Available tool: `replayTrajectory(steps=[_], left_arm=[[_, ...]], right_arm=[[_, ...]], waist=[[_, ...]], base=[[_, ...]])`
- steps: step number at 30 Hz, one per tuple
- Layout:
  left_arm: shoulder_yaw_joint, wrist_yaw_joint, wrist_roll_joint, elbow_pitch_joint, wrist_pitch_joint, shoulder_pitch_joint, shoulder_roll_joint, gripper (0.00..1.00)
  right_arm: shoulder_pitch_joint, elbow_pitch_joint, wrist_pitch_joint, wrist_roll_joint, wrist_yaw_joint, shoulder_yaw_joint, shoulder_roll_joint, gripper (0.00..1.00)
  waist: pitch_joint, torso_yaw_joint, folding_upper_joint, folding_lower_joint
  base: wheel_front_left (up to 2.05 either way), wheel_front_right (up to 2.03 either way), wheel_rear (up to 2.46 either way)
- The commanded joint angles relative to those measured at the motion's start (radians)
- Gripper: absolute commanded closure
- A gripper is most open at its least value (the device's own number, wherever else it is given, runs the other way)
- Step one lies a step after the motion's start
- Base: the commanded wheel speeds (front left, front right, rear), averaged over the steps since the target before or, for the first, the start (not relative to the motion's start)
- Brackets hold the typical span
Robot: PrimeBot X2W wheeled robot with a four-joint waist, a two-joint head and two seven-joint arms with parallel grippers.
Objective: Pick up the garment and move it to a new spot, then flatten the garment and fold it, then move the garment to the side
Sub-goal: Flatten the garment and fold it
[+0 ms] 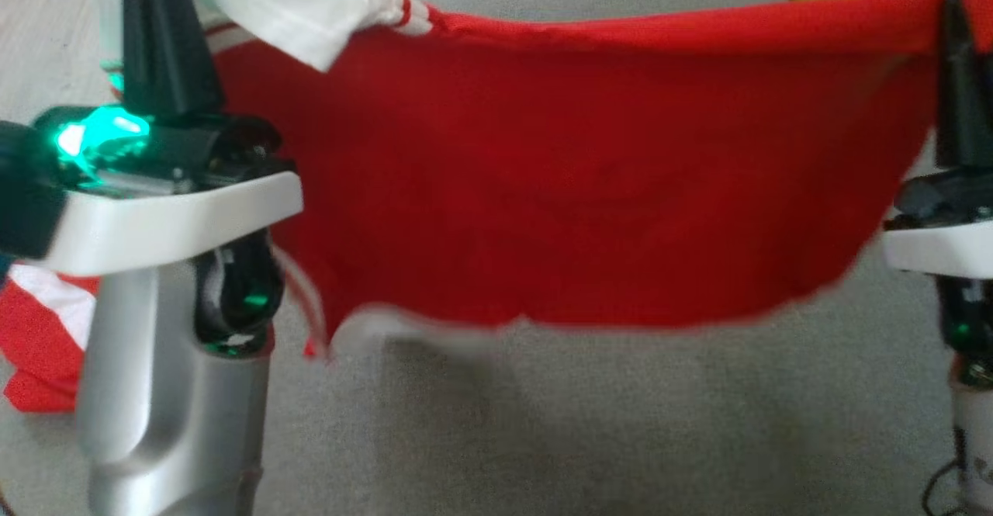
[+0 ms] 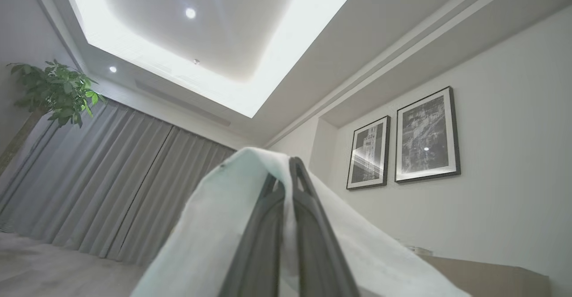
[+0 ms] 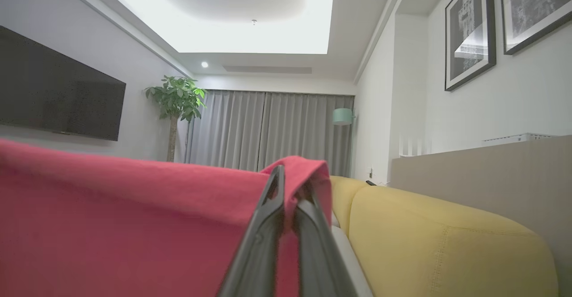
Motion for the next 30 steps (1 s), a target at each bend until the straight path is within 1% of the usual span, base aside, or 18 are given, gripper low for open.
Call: replayTrajectory(steps=[1, 4, 6, 8, 11, 13, 15, 16, 18, 20, 23, 25, 28, 30], left_arm=[[0.04, 0.009, -0.014, -0.068, 0.031, -0.035, 0.026, 1.0], [0.04, 0.018, -0.034, -0.124, 0.098, -0.021, 0.045, 1.0], [0.036, 0.019, -0.018, -0.121, 0.124, -0.026, 0.069, 1.0], [0.034, 0.017, -0.019, -0.112, 0.133, -0.037, 0.073, 1.0], [0.034, 0.009, -0.011, -0.064, 0.155, -0.108, 0.099, 1.0], [0.034, 0.0, -0.013, -0.005, 0.168, -0.176, 0.112, 1.0], [0.039, -0.007, -0.015, 0.083, 0.179, -0.257, 0.126, 1.0], [0.041, -0.01, -0.005, 0.132, 0.18, -0.306, 0.141, 1.0], [0.043, -0.017, 0.022, 0.239, 0.163, -0.411, 0.168, 1.0], [0.043, -0.022, 0.048, 0.352, 0.136, -0.52, 0.19, 1.0], [0.049, -0.024, 0.075, 0.505, 0.074, -0.681, 0.206, 1.0], [0.043, -0.029, 0.089, 0.583, 0.028, -0.771, 0.207, 1.0], [0.026, -0.04, 0.101, 0.668, -0.028, -0.858, 0.202, 1.0], [-0.006, -0.049, 0.123, 0.71, -0.051, -0.881, 0.207, 1.0]], right_arm=[[-0.003, -0.064, 0.026, 0.004, -0.001, 0.001, -0.013, 1.0], [0.01, -0.121, 0.074, -0.006, -0.001, -0.018, -0.01, 1.0], [0.005, -0.135, 0.104, -0.017, -0.001, -0.017, -0.016, 1.0], [-0.004, -0.134, 0.12, -0.028, -0.001, -0.013, -0.024, 1.0], [-0.078, -0.109, 0.16, -0.025, -0.001, 0.021, -0.029, 1.0], [-0.161, -0.07, 0.173, -0.038, -0.001, 0.062, -0.057, 1.0], [-0.262, 0.004, 0.181, -0.006, -0.001, 0.089, -0.052, 1.0], [-0.321, 0.05, 0.185, -0.006, -0.001, 0.105, -0.064, 1.0], [-0.447, 0.16, 0.173, -0.019, -0.001, 0.147, -0.089, 1.0], [-0.575, 0.29, 0.147, -0.018, -0.001, 0.182, -0.097, 1.0], [-0.761, 0.47, 0.076, -0.024, -0.001, 0.202, -0.091, 1.0], [-0.866, 0.577, 0.022, -0.036, -0.001, 0.195, -0.088, 1.0], [-0.965, 0.709, -0.052, -0.051, -0.001, 0.203, -0.073, 1.0], [-0.991, 0.777, -0.097, -0.067, -0.001, 0.227, -0.071, 1.0]], waist=[[0.006, -0.003, 0.0, 0.0001], [0.025, -0.007, 0.0, 0.0001], [0.044, -0.007, 0.0, 0.0001], [0.06, -0.008, 0.0, 0.0001], [0.127, -0.015, 0.0, 0.0001], [0.177, -0.017, 0.0, 0.0001], [0.225, -0.018, 0.0, 0.0001], [0.253, -0.018, 0.0, 0.0001], [0.297, -0.019, 0.0, 0.0001], [0.33, -0.017, 0.0, 0.0001], [0.367, -0.005, 0.0, 0.0001], [0.385, 0.009, 0.0, 0.0001], [0.395, 0.027, 0.0, 0.0001], [0.395, 0.038, 0.0, 0.0001]], base=[[0.0, 0.0, 0.0], [0.0, 0.0, 0.0], [0.0, 0.0, 0.0], [0.0, 0.0, 0.0], [0.0, 0.0, 0.0], [0.0, 0.0, 0.0], [0.0, 0.0, 0.0], [0.0, 0.0, 0.0], [0.0, 0.0, 0.0], [0.0, 0.0, 0.0], [0.0, 0.0, 0.0], [0.0, 0.0, 0.0], [0.0, 0.0, 0.0], [0.0, 0.0, 0.0]])
